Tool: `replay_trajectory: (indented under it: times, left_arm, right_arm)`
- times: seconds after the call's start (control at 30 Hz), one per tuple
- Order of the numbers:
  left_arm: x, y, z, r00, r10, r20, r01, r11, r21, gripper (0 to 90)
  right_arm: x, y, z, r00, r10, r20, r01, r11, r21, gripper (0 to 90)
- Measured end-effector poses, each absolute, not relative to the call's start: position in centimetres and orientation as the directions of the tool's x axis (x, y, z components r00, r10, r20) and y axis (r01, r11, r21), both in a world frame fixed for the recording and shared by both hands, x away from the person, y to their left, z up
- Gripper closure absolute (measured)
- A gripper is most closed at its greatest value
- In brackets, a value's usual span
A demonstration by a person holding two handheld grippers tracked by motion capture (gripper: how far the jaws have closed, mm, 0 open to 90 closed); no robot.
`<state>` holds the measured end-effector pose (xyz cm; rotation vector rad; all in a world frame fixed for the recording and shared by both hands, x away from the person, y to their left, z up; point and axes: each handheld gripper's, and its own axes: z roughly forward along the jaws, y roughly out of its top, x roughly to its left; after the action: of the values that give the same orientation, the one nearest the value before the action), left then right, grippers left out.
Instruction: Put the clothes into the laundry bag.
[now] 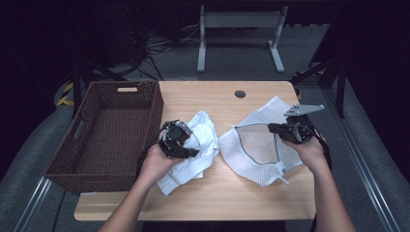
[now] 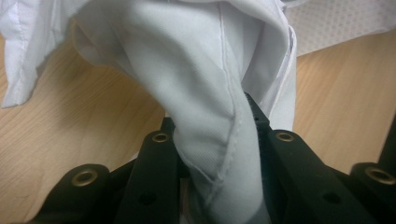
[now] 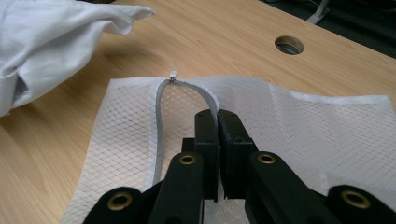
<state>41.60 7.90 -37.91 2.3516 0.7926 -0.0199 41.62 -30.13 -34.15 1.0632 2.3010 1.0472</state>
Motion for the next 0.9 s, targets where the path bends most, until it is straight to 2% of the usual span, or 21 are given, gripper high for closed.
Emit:
replay_trajectory:
  times: [0.9]
  left_arm:
    - [38.7,4.0,-36.9,0.899,0.387,-0.205,0.430,-0.687,0.586,74.3]
  right_arm:
    - [42.8,-29.0,-34.6,-0.629,0.777,-0.042,0.472,0.424,0.773,86.9]
